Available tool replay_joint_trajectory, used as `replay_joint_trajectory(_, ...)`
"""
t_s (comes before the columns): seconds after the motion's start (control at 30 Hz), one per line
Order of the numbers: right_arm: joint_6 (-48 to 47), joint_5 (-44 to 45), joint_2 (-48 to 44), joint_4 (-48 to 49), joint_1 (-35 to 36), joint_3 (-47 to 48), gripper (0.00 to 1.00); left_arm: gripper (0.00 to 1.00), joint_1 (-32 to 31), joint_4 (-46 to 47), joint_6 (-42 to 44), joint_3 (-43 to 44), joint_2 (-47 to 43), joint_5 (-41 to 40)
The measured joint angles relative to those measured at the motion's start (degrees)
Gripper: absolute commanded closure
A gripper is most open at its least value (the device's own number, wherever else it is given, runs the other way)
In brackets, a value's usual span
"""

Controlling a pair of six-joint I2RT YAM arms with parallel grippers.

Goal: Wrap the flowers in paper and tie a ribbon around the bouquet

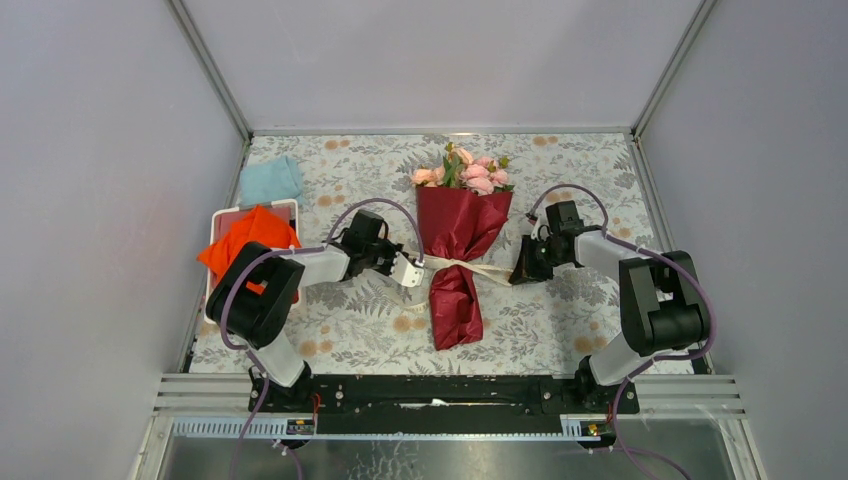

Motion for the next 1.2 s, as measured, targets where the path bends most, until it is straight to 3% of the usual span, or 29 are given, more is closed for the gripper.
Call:
replay_joint_trajectory(0.37,0.33,-3.63,0.0,0.44,-3.1,-1.44,0.99,1.0,0.07,-0.55,0.52,-0.63,-1.2,1.68)
replay_joint_trajectory(0.47,0.5,-4.24,-0.15,0.22,-3.52,-1.44,0.67,1.0,-2.56,-3.82,-2.03,-1.07,-4.11,1.2)
replay_joint_trajectory(0.53,1.6,-4.55,-1.27,0.04,-3.72,-1.6,0.53,0.96,-5.29,-6.54,-5.38,-0.74,-6.14,0.37)
replay_joint_trajectory(0.57,2.21,-4.92,-2.38,-0.13,-3.72,-1.64,0.42,0.54,-6.23,-7.37,-6.51,-0.66,-6.8,0.2)
replay_joint_trajectory(0.63,3.02,-5.7,-5.49,-0.79,-3.72,-1.62,0.3,0.14,-8.39,-9.66,-8.41,-0.63,-8.63,-0.04)
replay_joint_trajectory(0.67,3.34,-5.73,-7.58,-1.38,-3.72,-1.62,0.27,0.03,-8.85,-10.71,-8.83,-0.63,-9.53,-0.09)
replay_joint_trajectory(0.8,4.02,-4.72,-16.79,-4.42,-3.72,-1.25,0.13,0.01,-9.07,-17.03,-12.79,-0.48,-15.21,-0.9)
replay_joint_trajectory(0.93,4.33,0.07,-24.74,-7.1,-3.69,0.13,0.08,0.01,-9.03,-23.54,-21.29,2.67,-21.0,-0.61)
replay_joint_trajectory(1.07,4.22,10.78,-35.52,-7.13,-3.69,1.09,0.04,0.01,-7.34,-24.11,-39.43,4.85,-29.97,1.66)
replay_joint_trajectory(1.2,4.11,25.11,-51.12,0.7,-3.69,-3.74,0.0,0.01,2.84,-16.59,-66.53,0.92,-41.53,1.27)
